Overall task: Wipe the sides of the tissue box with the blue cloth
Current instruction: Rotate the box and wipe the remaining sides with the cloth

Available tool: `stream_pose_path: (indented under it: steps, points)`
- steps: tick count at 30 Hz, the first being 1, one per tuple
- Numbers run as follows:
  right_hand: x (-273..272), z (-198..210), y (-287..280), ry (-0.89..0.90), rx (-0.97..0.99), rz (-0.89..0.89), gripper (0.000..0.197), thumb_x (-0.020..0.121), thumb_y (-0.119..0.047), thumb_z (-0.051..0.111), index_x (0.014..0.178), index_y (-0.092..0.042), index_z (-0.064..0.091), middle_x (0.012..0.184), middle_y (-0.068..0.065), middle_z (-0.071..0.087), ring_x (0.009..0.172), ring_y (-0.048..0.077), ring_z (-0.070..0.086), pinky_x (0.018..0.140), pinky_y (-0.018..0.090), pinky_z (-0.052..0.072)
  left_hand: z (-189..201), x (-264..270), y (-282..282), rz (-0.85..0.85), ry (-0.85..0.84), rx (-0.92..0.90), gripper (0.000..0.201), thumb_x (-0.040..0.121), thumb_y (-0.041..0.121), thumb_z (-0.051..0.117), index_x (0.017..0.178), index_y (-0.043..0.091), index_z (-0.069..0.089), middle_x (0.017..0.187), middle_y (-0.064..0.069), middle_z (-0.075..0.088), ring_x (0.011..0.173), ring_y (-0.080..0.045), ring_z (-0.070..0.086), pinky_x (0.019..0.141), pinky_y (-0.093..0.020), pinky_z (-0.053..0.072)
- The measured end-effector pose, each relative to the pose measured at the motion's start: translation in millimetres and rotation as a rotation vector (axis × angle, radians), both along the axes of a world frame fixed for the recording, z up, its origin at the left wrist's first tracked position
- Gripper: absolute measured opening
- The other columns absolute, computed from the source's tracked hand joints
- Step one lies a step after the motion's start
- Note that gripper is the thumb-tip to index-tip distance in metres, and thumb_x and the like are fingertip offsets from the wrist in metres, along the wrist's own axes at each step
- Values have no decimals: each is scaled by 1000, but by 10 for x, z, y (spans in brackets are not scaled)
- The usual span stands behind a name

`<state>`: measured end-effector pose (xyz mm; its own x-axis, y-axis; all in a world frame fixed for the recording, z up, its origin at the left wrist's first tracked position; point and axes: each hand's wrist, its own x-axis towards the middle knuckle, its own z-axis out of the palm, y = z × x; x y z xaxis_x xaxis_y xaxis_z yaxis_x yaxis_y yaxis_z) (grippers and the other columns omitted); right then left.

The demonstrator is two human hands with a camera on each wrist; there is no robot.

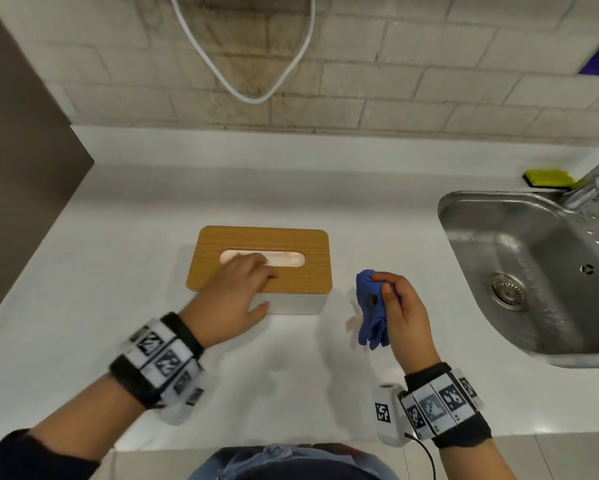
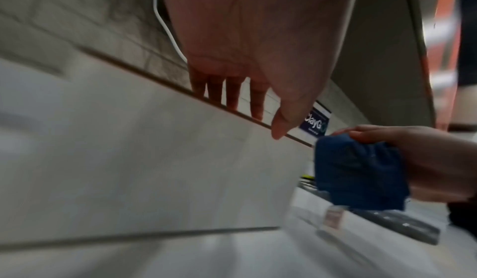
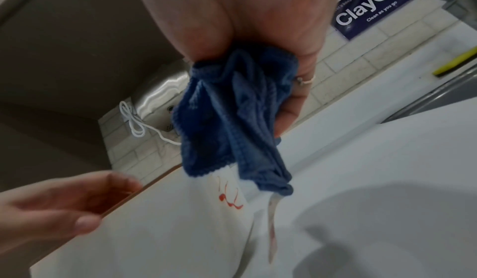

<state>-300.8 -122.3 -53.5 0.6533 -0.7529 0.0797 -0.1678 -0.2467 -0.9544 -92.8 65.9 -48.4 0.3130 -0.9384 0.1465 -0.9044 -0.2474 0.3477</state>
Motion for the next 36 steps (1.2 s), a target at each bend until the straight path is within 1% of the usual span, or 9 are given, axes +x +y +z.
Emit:
stream_pose_path:
  steps: [7,11,15,18,20,26,30,32,36]
  points:
    - [-100,77,35,-35,53,-19,16,96,-5,39,100,-6,55,93,-9,58,56,12,62,46,6,44,-184,-565,-774,257,-39,-11,73,75,59,60,128,11,45,118,-11,53,108,-28,45,92,-39,38]
    - [-129,-2,-13,-43,16,-46,11,94,-11,47,100,-15,56,100,3,57,76,-10,59,60,5,47,-219,-562,-776,256,-112,-55,63,78,58,46,122,13,53,100,-12,56,93,-25,46,80,-40,46]
    - [26,99,-17,-68,-40,-57,15,80,-44,46,92,-41,55,113,2,56,107,13,55,93,30,45,-56,-444,-543,239,-139,-225,54,82,52,43,129,26,47,102,-14,53,95,-24,42,80,-37,41]
    - [337,350,86,-200,-63,-28,15,80,-41,47,89,-52,52,119,-17,50,116,10,50,100,27,39,152,-257,-301,221,-4,-415,51,82,45,47,129,28,48,99,-11,50,96,-15,37,88,-17,24]
    - [606,485,199,-277,-100,33,17,82,-38,47,94,-51,51,124,-21,45,121,8,46,101,24,36,226,-109,-152,225,83,-494,50,82,47,45,128,28,48,98,-7,49,95,-9,37,88,-10,22]
    - [1238,447,650,-225,-265,227,33,90,-40,33,122,-38,42,136,-1,45,125,6,37,105,11,27,242,183,109,234,125,-660,55,90,59,28,122,22,53,95,-9,57,91,-13,50,83,-20,38]
    - [1407,328,867,-250,-253,247,41,94,-47,24,131,-37,37,144,-23,32,139,10,24,116,34,23,196,269,166,268,145,-677,53,91,57,29,120,21,55,92,-12,59,89,-16,53,80,-30,44]
    - [1390,290,960,-264,-318,320,40,95,-50,19,131,-46,34,143,-37,24,141,7,17,118,29,13,188,317,215,257,165,-695,54,91,55,29,119,18,57,92,-13,59,88,-19,55,80,-30,44]
    - [1277,142,924,-251,-613,579,37,99,-37,18,131,-33,38,150,-31,14,143,21,13,119,35,8,229,423,302,254,221,-762,57,93,55,29,118,13,59,97,-4,55,90,-14,52,84,-17,40]
